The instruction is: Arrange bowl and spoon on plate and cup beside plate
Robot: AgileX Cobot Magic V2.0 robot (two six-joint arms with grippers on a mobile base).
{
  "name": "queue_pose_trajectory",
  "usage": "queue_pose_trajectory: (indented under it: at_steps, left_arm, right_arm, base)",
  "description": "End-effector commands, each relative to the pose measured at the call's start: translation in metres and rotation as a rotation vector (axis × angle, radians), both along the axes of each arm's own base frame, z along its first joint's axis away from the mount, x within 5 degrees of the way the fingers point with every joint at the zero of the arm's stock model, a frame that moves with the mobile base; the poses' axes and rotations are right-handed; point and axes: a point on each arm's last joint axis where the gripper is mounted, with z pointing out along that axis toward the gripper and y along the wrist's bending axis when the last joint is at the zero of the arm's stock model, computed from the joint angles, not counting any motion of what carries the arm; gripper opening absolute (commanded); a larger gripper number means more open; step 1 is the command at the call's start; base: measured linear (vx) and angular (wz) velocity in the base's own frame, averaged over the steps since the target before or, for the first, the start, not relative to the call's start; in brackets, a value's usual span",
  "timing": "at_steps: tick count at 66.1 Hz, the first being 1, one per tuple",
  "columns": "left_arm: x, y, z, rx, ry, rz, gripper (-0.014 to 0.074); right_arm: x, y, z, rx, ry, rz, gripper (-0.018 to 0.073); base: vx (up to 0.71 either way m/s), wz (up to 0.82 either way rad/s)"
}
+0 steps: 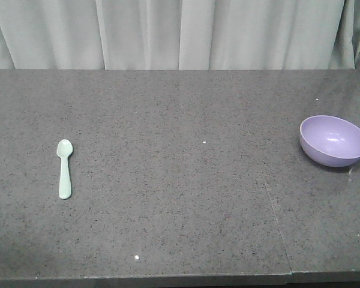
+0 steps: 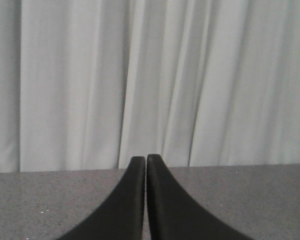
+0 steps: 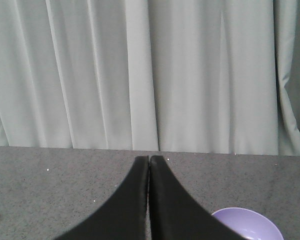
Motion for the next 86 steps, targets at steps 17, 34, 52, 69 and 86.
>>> queue_pose_trajectory:
  at_steps: [17, 34, 52, 69, 86]
  left_arm:
    - [0.021, -0.008, 0.016, -0.018, 0.003, -0.107, -0.0007]
    - [0.021, -0.009, 0.016, -0.014, 0.003, -0.123, -0.0007]
    - [0.017, -0.020, 0.016, -0.014, -0.010, -0.250, -0.0006]
    - [0.019, -0.011, 0.028, -0.112, -0.121, -0.157, -0.0006]
    - [0.020, 0.014, 0.019, 0.018, -0.034, 0.148, -0.0006]
  right_arm:
    - [0.000, -0.002, 0.012, 0.006, -0.064, -0.018, -0.0002]
    - [0.000, -0.001, 0.012, 0.007, -0.062, -0.017, -0.0002]
    - [0.000, -0.001, 0.012, 0.007, -0.062, -0.017, -0.0002]
    - [0.000, -0.001, 0.012, 0.008, -0.062, -0.016, -0.0002]
    - [0.000, -0.001, 0.012, 0.009, -0.063, -0.016, -0.0002]
  base:
    - [0.00, 0.00]
    - [0.00, 0.00]
    - [0.00, 0.00]
    - [0.00, 0.00]
    - [0.00, 0.00]
